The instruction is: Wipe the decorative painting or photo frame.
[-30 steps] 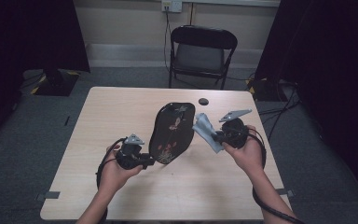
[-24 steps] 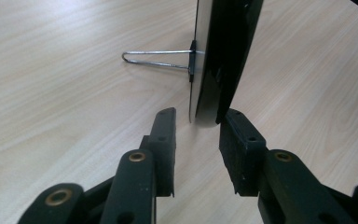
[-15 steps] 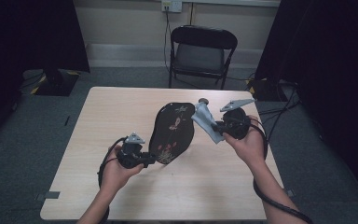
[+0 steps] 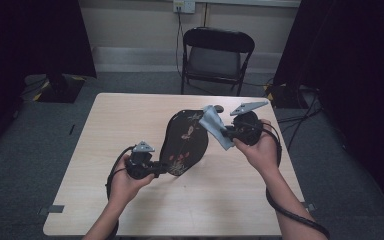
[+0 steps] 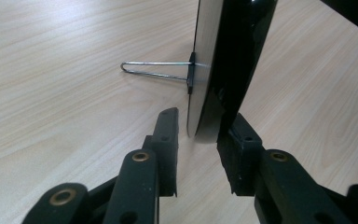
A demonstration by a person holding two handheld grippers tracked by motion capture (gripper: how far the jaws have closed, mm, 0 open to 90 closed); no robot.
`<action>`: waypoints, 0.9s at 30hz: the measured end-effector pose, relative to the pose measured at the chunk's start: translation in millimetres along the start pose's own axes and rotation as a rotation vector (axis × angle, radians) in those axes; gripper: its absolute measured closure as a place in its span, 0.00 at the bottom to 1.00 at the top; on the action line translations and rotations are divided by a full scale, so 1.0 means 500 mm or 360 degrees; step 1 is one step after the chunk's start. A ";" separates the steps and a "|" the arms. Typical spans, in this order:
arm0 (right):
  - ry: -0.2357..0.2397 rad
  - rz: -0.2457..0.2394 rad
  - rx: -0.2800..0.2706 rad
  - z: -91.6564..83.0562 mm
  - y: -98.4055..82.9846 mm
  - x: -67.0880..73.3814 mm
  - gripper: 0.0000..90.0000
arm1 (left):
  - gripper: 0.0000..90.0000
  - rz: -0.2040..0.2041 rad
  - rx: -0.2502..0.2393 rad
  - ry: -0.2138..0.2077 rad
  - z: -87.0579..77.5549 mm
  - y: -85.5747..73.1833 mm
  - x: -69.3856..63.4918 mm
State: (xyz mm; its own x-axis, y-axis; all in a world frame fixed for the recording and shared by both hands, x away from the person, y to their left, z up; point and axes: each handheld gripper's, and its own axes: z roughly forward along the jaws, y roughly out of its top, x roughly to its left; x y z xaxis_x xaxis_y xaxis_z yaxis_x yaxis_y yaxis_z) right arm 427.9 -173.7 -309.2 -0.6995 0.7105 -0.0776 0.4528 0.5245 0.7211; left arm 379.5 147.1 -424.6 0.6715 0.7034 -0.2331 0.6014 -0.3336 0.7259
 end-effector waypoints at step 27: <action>0.0095 0.0049 0.0135 0.099 -0.091 0.035 0.90 | 0.87 0.0052 0.0020 0.0008 0.000 0.005 -0.005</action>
State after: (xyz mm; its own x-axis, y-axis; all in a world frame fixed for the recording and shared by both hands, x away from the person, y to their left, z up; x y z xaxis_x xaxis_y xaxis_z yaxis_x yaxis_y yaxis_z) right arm 422.6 -162.0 -377.4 -0.7152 0.6988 -0.0134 0.5179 0.5428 0.6612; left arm 379.5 144.6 -422.0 0.6885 0.6954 -0.2060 0.5846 -0.3640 0.7250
